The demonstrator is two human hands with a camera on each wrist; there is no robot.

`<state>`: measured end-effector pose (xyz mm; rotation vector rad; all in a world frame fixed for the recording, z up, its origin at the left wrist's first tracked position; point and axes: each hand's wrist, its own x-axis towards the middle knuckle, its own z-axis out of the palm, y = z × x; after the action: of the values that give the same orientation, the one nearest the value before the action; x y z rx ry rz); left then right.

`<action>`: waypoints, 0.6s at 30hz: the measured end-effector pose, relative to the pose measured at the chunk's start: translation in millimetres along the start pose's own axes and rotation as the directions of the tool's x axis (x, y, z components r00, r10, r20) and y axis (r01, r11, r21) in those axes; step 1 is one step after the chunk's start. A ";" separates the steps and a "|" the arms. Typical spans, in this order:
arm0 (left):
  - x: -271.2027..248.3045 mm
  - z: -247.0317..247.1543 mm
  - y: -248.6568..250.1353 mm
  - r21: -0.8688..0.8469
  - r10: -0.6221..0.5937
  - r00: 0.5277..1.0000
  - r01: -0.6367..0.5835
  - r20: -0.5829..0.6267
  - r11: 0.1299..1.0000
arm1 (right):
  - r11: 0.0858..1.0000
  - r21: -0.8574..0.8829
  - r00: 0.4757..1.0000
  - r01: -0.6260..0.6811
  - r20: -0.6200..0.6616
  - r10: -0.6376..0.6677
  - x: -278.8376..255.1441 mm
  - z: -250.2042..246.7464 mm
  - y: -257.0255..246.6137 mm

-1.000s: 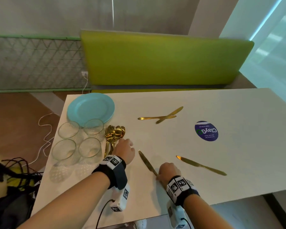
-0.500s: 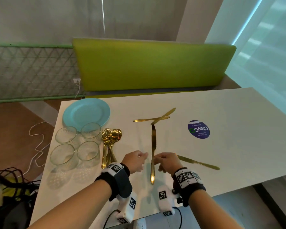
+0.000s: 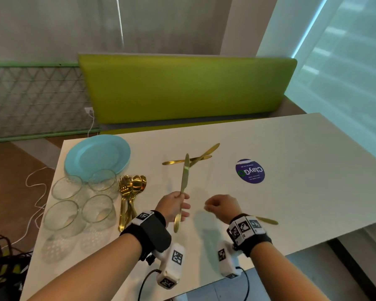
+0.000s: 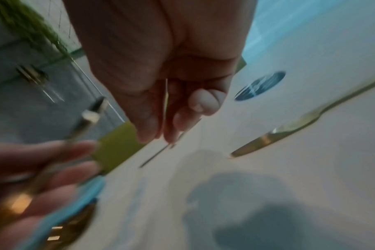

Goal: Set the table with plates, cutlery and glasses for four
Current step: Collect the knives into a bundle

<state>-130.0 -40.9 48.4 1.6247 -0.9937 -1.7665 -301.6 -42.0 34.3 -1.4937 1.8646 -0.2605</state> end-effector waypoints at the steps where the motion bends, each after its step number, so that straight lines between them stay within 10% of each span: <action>1: 3.3 -0.7 1.2 0.019 0.006 1.000 -0.005 -0.022 1.000 | 0.995 -0.084 0.998 -0.053 -0.033 0.050 6.1 -8.2 14.1; 6: 19.4 2.3 5.9 0.084 0.028 0.997 -0.022 -0.077 0.996 | 0.899 -0.338 0.961 -0.277 -0.124 0.249 20.2 -41.6 80.6; 18: 36.6 20.4 5.8 0.088 -0.020 0.998 0.026 -0.065 0.996 | 0.688 -0.690 0.967 -0.224 -0.070 0.244 22.9 -35.5 117.5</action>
<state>-155.5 -70.2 31.5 1.7429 -1.0406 -1.6954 -415.8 -36.4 -15.8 -1.6682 2.2313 0.6696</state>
